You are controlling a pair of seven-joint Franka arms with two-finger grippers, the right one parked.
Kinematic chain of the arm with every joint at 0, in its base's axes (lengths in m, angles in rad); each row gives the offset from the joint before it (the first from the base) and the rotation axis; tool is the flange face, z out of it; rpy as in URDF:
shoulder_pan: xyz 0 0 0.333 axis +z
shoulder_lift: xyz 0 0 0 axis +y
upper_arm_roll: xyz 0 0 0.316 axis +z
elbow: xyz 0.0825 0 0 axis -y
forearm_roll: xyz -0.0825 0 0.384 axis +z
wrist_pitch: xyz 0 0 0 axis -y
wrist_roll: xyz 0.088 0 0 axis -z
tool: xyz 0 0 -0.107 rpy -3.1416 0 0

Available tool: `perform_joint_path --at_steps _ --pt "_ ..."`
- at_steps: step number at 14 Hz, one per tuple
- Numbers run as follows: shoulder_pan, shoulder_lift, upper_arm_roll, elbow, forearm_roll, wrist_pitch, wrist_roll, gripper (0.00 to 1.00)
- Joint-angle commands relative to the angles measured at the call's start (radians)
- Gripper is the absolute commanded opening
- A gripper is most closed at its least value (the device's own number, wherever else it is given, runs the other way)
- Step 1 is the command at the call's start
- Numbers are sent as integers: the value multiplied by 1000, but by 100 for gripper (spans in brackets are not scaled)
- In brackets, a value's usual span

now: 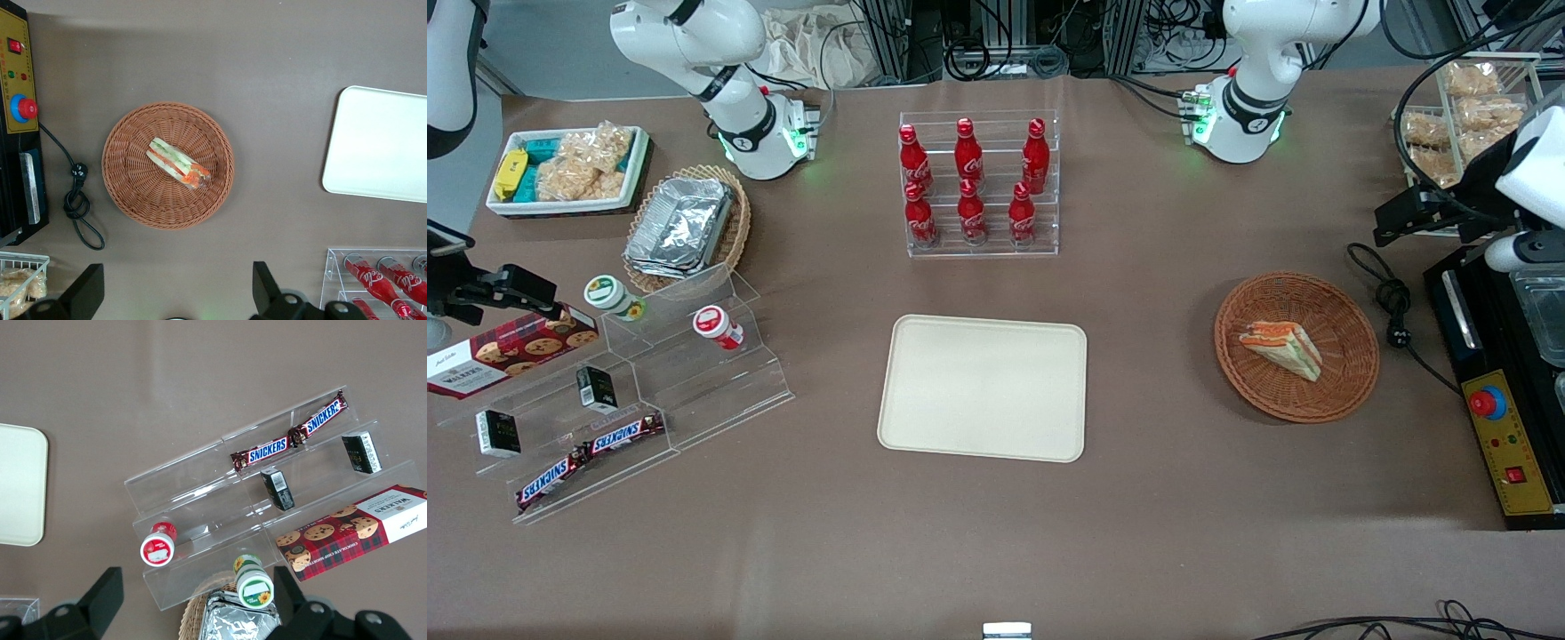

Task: Place sandwich from basket to tray
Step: 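Move the left gripper down over the wrapped sandwich in the wicker basket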

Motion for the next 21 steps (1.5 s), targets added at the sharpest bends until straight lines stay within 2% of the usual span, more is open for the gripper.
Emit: perform_joint_path --at_steps 1,6,8,10,12,17,19,21 --pt "-7 4 8 25 -4 -23 -3 100" --pt "-7 13 11 -8 -2 -43 -191 100" --pt "-7 21 13 -59 4 -40 -409 99" --pt "-7 24 14 -130 10 12 -492 99" --pt "-7 14 14 -249 25 116 -552 99" --pt "-5 13 16 -567 33 490 -684 99" --pt "-5 19 16 -708 62 672 -731 99" --pt "-4 54 19 -775 67 794 -763 99"
